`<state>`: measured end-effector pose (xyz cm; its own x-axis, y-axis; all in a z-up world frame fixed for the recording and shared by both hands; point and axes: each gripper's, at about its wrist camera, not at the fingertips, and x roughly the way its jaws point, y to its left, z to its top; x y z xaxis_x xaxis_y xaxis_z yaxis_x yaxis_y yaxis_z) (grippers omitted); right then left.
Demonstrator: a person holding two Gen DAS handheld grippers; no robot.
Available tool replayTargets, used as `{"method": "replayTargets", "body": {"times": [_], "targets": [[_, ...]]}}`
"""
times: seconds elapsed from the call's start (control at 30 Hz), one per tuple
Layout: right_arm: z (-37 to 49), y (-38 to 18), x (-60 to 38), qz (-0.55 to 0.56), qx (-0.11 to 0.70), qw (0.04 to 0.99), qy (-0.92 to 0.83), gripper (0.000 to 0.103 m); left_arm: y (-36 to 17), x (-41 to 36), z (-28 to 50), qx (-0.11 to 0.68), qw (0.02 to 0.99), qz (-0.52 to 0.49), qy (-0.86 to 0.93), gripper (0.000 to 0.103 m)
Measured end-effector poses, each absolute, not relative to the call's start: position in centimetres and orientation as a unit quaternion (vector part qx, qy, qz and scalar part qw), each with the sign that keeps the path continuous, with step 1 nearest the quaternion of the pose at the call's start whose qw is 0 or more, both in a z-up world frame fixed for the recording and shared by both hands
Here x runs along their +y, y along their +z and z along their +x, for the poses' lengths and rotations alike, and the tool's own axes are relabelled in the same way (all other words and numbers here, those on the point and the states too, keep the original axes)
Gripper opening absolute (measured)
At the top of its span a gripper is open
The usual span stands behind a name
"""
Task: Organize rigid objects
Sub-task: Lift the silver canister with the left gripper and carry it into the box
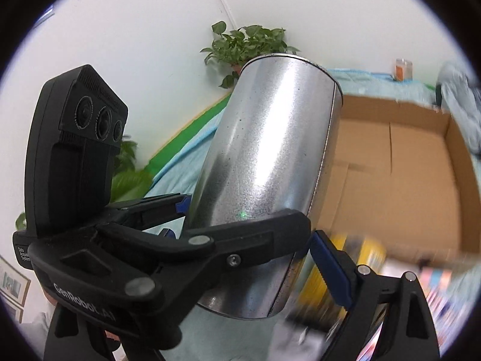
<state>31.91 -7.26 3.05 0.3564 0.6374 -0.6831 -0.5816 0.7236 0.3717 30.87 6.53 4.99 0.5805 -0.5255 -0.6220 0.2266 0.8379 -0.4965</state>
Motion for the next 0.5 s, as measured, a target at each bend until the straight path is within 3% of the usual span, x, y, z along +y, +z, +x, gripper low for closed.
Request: {"method": "replayTargets", "body": {"times": [0.2, 0.5], "targets": [[37.6, 3.2, -6.4, 0.021, 0.457, 0.806, 0.377, 0.090, 5.6, 6.2, 37.6, 0.430, 0.863, -0.167, -0.207, 0.083], [42.9, -1.9, -6.1, 0.035, 0.524, 0.763, 0.377, 0.090, -0.3, 6.0, 43.6, 0.496, 0.829, -0.177, -0.189, 0.084]]}}
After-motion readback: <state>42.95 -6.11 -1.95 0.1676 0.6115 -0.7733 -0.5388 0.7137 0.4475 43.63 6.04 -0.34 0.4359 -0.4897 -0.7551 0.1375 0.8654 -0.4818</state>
